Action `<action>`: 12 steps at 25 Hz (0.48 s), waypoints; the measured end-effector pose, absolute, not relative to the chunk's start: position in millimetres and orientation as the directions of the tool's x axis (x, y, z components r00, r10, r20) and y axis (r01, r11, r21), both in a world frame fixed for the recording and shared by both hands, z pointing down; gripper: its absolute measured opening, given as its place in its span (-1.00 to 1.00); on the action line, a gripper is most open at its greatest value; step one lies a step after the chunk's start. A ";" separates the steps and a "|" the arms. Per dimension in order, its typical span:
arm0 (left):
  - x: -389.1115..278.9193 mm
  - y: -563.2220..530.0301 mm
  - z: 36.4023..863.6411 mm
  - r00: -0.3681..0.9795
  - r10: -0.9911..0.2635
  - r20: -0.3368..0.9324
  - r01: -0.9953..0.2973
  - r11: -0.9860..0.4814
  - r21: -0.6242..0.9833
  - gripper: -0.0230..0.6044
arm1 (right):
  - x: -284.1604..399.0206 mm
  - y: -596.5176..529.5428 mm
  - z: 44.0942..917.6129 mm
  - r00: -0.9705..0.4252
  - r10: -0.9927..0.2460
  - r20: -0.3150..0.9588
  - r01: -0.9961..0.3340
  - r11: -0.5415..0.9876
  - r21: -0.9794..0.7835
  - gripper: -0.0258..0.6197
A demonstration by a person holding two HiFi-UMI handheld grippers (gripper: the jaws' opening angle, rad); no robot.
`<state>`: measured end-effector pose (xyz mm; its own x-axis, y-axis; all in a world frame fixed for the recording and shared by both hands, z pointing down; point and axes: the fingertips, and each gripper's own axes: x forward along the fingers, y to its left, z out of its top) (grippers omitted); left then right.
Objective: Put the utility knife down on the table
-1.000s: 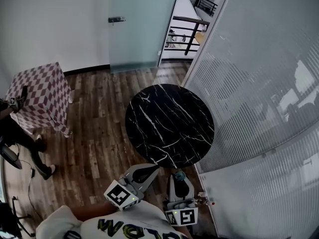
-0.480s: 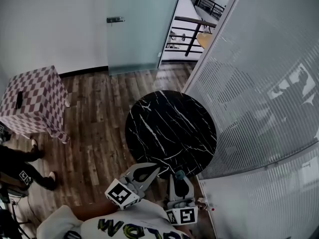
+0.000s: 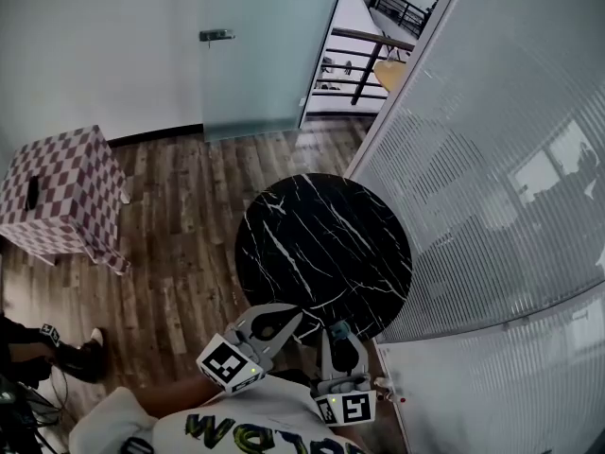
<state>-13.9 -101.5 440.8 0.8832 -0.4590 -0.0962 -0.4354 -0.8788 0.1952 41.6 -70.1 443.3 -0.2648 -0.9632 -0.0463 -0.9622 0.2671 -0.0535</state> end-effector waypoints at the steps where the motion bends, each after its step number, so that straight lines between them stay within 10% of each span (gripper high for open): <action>1: -11.9 -101.4 442.2 0.884 -0.458 -0.090 -0.434 -0.878 0.203 -0.93 | 44.0 -70.9 443.7 -0.264 -0.964 -0.046 -0.963 0.266 -0.052 -0.69; 12: 28.2 -109.8 442.6 0.874 -0.481 -0.075 -0.457 -0.864 0.212 -0.93 | 82.4 -75.7 440.5 -0.275 -0.960 -0.058 -0.959 0.278 -0.053 -0.69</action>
